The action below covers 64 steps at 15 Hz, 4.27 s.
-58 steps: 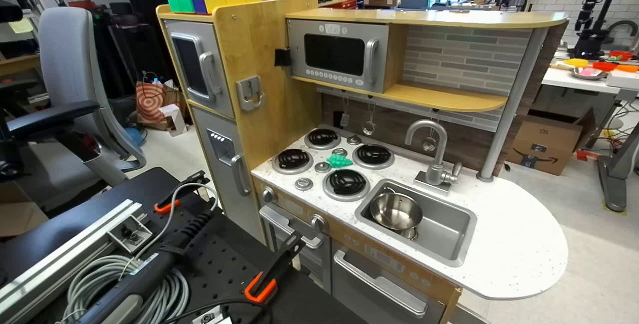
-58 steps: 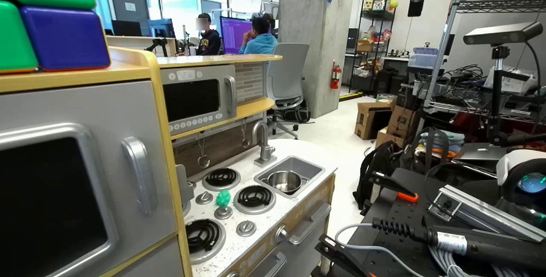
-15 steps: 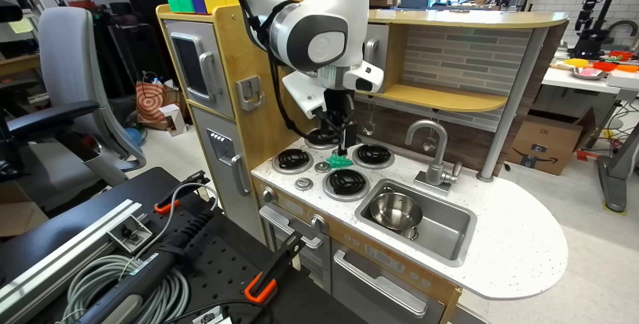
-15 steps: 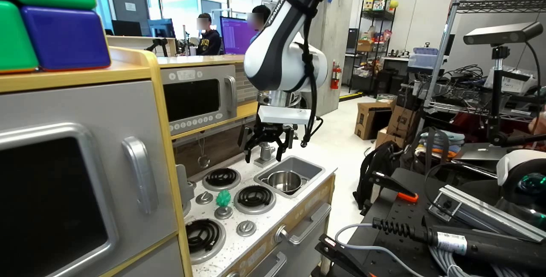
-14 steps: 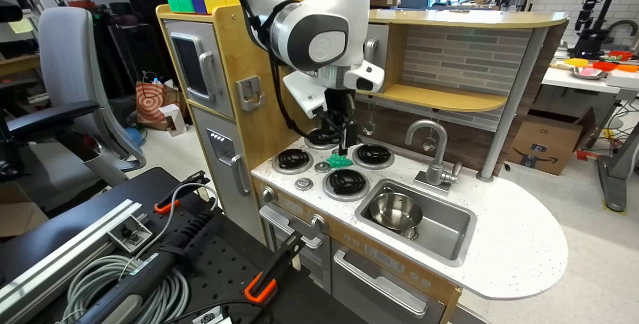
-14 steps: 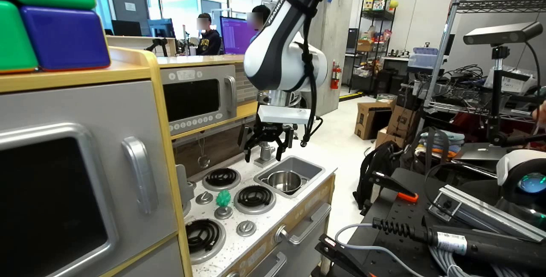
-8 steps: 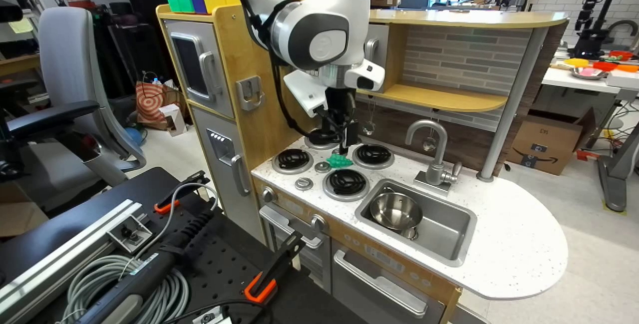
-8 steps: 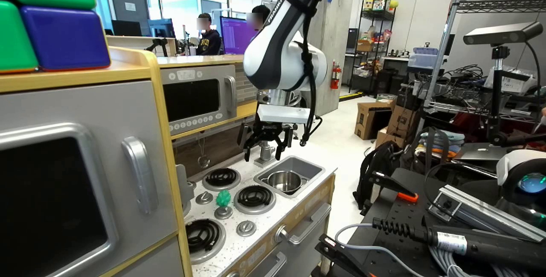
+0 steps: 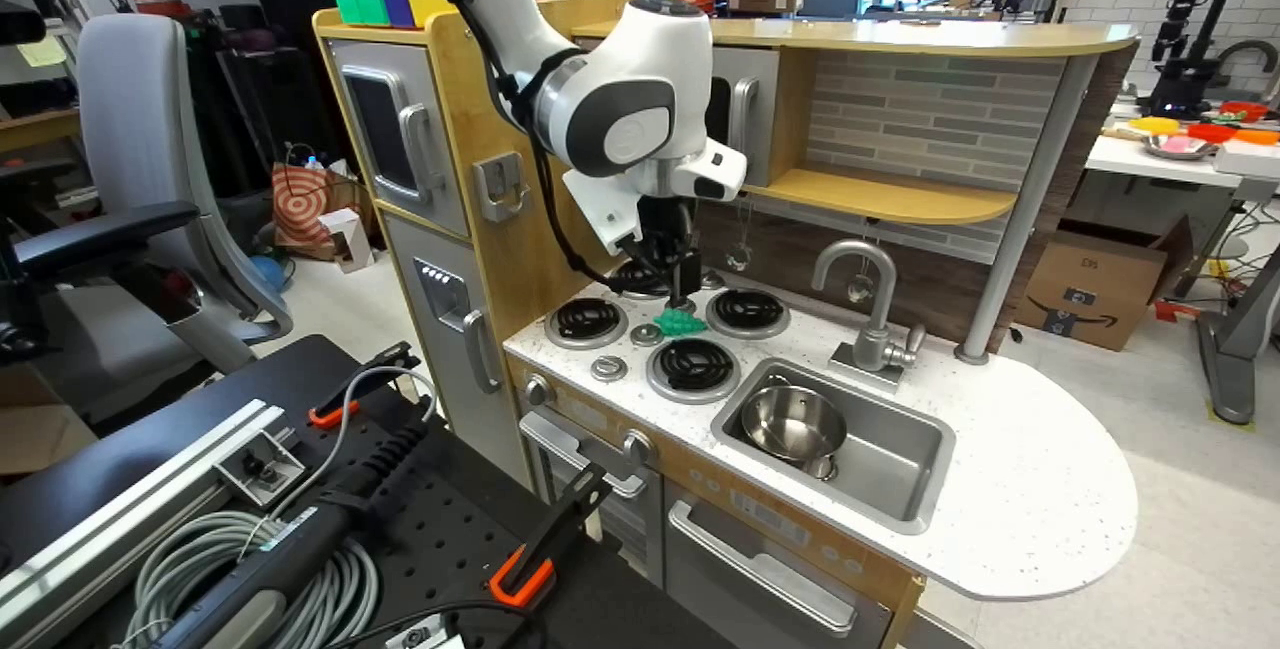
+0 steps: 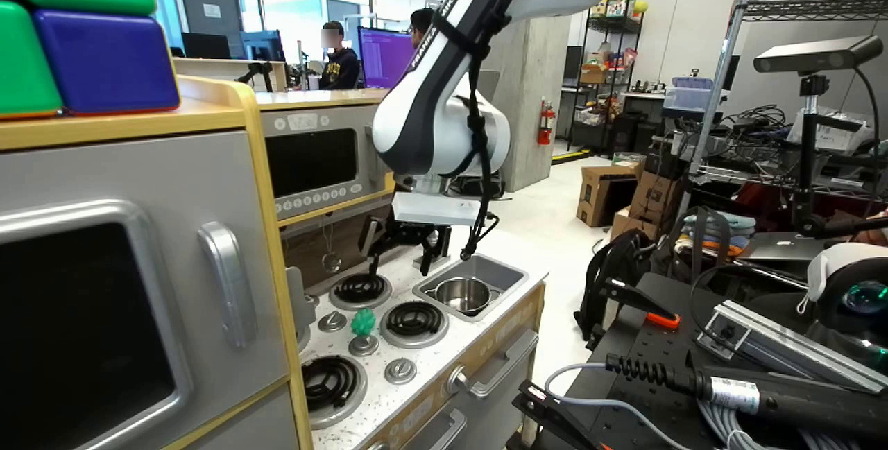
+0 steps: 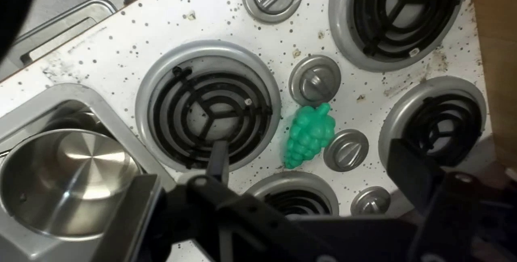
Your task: Pick up the green toy from the stove and put it in the pot in the sink.
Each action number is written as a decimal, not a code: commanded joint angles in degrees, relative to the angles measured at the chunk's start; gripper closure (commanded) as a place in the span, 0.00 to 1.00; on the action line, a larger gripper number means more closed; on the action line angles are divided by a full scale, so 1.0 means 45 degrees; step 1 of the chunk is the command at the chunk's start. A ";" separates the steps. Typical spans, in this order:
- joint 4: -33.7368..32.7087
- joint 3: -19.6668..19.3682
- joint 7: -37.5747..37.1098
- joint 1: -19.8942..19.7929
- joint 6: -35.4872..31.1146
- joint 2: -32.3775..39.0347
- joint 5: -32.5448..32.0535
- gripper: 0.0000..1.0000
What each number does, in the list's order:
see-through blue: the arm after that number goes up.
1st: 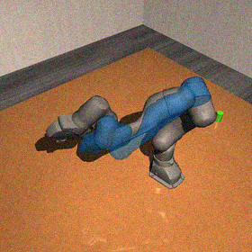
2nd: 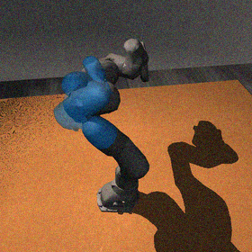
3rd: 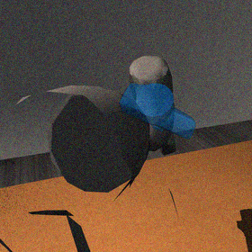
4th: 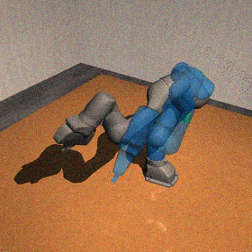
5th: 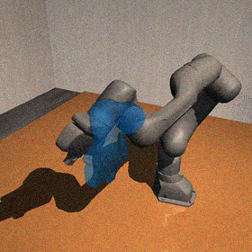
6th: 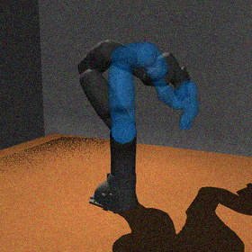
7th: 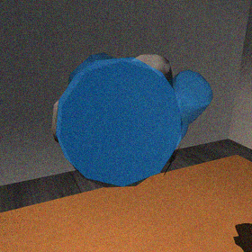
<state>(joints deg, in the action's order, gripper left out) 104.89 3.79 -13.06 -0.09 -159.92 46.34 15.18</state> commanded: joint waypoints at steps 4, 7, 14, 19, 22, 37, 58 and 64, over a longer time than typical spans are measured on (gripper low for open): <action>-0.3067 -0.1034 -0.1645 0.1298 -0.0001 0.2627 -0.0207 0.00; -0.4301 -0.1665 -0.2492 0.1912 0.0110 0.3597 -0.0298 0.00; -0.6230 -0.2087 -0.3349 0.2389 0.0744 0.5085 -0.0321 0.00; -0.7323 -0.2096 -0.3592 0.2350 0.1398 0.5848 -0.0356 0.25; -0.7868 -0.2094 -0.3699 0.2273 0.1797 0.6188 -0.0372 0.37; -0.7182 -0.2214 -0.4117 -0.0271 0.2509 0.5131 0.0378 0.81; -0.8580 -0.2639 -0.7223 -0.1364 0.4896 0.6511 0.0031 0.81; -0.8888 -0.2522 -0.7406 -0.1436 0.5922 0.6692 -0.0082 0.17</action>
<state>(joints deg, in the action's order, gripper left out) 68.70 -7.96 -45.59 -6.18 -137.89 74.35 15.21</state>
